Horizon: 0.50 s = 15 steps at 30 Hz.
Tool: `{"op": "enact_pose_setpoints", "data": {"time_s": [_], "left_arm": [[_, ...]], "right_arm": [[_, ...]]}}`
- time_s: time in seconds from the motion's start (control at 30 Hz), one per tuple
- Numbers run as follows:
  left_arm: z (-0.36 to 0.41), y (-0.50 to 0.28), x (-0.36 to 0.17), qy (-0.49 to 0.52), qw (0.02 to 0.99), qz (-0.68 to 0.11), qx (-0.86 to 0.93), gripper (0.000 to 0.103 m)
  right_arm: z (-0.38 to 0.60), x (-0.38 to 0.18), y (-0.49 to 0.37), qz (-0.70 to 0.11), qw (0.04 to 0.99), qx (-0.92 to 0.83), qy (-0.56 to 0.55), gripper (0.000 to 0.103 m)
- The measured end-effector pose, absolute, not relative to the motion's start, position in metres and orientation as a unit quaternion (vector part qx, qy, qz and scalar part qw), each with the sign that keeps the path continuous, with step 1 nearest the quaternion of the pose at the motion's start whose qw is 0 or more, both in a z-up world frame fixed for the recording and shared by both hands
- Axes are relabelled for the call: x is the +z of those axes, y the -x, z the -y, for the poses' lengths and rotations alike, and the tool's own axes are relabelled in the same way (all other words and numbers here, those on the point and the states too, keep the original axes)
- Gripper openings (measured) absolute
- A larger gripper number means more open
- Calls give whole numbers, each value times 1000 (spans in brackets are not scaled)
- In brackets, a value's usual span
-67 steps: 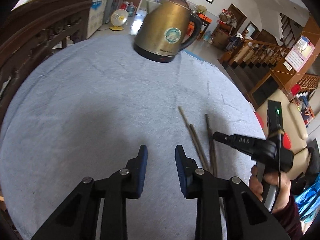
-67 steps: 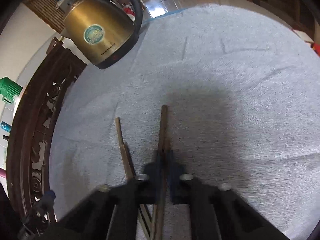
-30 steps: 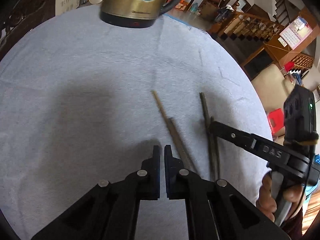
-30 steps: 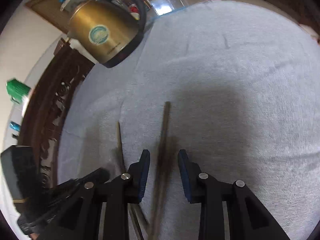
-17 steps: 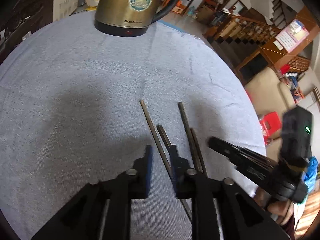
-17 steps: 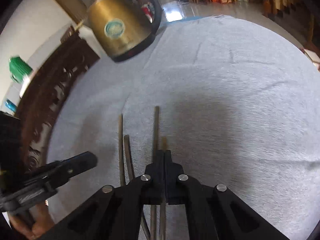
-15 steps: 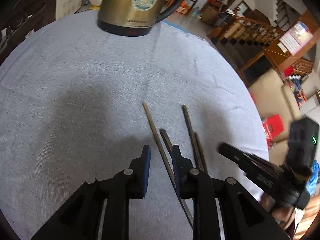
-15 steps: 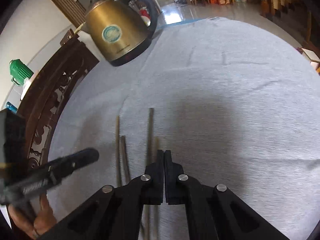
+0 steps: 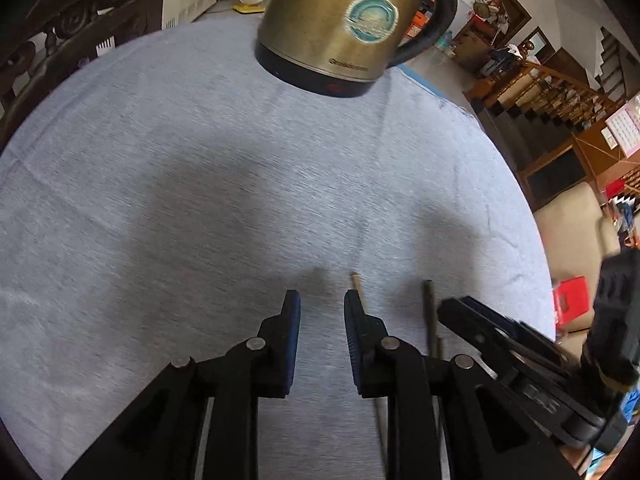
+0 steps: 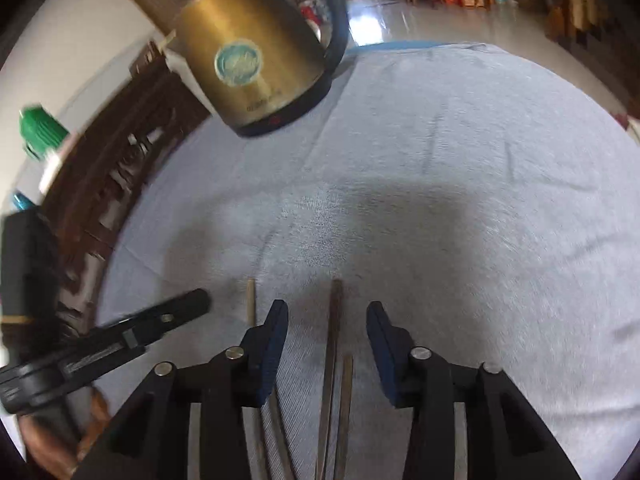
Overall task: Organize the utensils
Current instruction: 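Grasp another dark chopstick with the left tool and lift it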
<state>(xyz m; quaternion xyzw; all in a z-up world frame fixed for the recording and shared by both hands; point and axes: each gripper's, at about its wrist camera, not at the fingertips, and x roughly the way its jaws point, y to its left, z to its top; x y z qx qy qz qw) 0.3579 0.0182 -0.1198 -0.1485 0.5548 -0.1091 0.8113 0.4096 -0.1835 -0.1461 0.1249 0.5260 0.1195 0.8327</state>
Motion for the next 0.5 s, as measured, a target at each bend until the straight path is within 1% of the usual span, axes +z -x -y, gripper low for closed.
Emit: {"op": "enact_pose_setpoints", "data": {"time_s": [0.07,0.13,0.17,0.23,0.3,0.33,0.4,0.5], "left_arm": [[-24,-358,-120,149,809,-557,-110,22],[-27,-357,-118,149,806,-560,-117,22],[-25,-354,-116,148,806,-559,-123,23],[-17,-349,-112,149,807,-556,-134,23],[-6,-345,-111,143,804,-560,-141,29],[-2,-346,-112,136,803,-564,-137,30],[2,-351,-115,137,804,-567,-120,31],[0,-363,-123,161,799,-571,-98,31]], "right_arm": [[171,-154,-417,-539,831,105,-89,28],[163,-157,-417,-536,839,83,-47,10],[162,-157,-416,-536,840,76,-36,7],[168,-157,-412,-535,841,74,-45,7],[183,-155,-406,-526,846,60,-59,7],[194,-153,-402,-519,849,60,-76,7],[209,-151,-394,-511,850,67,-108,7],[224,-146,-379,-499,855,71,-124,7]]}}
